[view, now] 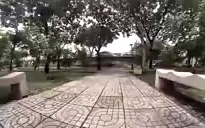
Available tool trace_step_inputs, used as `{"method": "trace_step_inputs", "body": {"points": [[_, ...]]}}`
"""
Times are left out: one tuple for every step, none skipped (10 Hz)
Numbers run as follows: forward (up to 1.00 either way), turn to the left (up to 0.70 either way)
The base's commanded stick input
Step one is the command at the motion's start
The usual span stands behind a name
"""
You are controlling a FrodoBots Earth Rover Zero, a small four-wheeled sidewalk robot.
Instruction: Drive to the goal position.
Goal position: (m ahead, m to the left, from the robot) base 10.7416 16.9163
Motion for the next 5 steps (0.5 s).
{"method": "trace_step_inputs", "body": {"points": [[1.00,0.00],[1.00,0.00],[1.00,0.00],[1.00,0.00],[1.00,0.00]]}}
